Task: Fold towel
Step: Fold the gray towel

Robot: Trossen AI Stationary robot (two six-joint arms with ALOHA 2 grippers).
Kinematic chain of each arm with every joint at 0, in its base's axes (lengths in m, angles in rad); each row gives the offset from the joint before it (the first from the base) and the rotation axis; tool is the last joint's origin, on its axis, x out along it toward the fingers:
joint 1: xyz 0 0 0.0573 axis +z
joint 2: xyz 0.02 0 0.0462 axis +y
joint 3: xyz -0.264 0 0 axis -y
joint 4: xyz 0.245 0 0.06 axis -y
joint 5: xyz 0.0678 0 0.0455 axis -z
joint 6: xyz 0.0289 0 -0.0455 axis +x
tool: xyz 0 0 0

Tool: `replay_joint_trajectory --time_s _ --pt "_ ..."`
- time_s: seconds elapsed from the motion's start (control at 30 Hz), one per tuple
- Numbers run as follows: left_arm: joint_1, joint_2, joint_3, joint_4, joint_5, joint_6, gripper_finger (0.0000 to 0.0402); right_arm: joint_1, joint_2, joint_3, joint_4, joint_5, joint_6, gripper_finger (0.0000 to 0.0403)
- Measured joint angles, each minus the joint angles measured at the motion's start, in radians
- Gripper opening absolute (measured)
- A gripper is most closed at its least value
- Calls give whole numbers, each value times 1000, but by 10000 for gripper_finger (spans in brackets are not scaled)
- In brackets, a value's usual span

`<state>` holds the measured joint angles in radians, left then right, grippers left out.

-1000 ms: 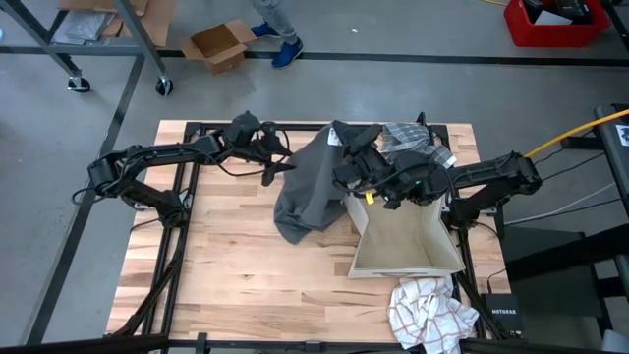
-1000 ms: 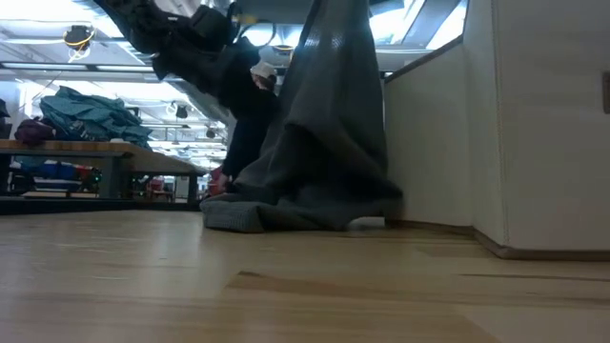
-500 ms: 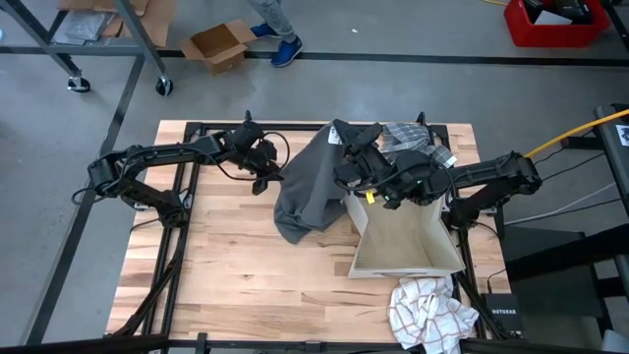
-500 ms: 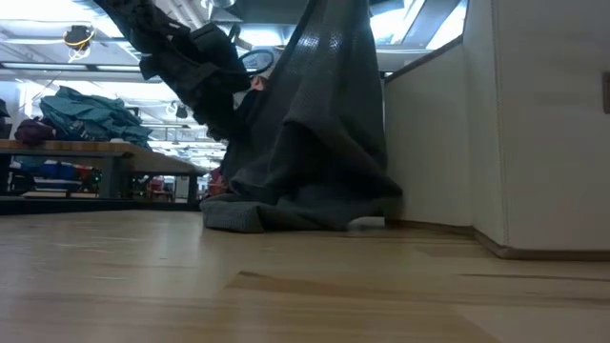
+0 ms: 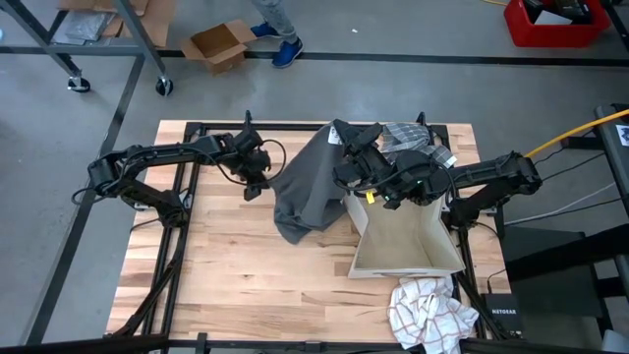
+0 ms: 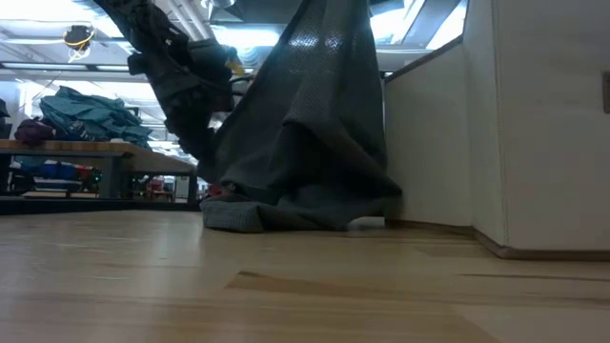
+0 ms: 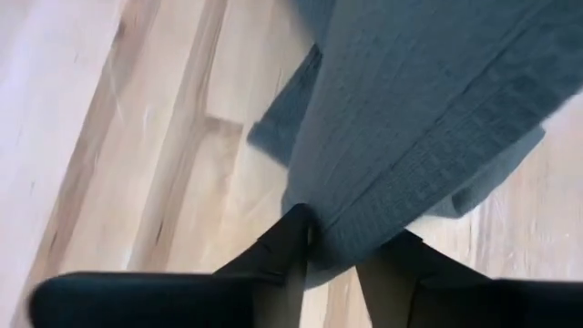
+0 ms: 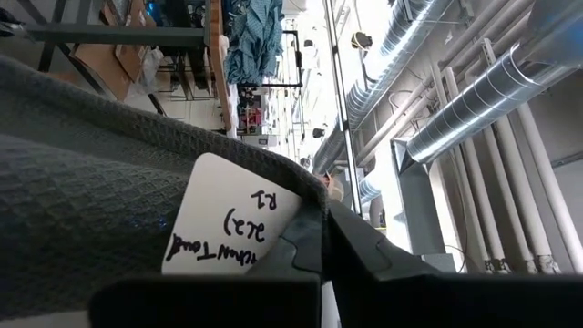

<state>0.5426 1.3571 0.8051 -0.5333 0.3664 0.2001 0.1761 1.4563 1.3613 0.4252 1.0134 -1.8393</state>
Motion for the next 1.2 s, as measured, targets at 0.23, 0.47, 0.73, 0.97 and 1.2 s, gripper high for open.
replay_joint_trajectory --time_s 0.23,0.47,0.73,0.97,1.2 --pt "0 -3 0 -10 -15 -82 7 0 0 0 1 0 0 7" --pt "-28 -72 0 4 -80 -253 2 -50 0 -1 116 0 2 5" --pt "-59 -337 15 18 -299 -364 1 -176 0 12 168 -35 143 4" --pt "-57 -570 112 51 -607 -356 0 -287 0 87 92 -198 416 4" --pt "-56 -624 210 304 -763 -224 0 -399 2 250 -35 -484 750 4"
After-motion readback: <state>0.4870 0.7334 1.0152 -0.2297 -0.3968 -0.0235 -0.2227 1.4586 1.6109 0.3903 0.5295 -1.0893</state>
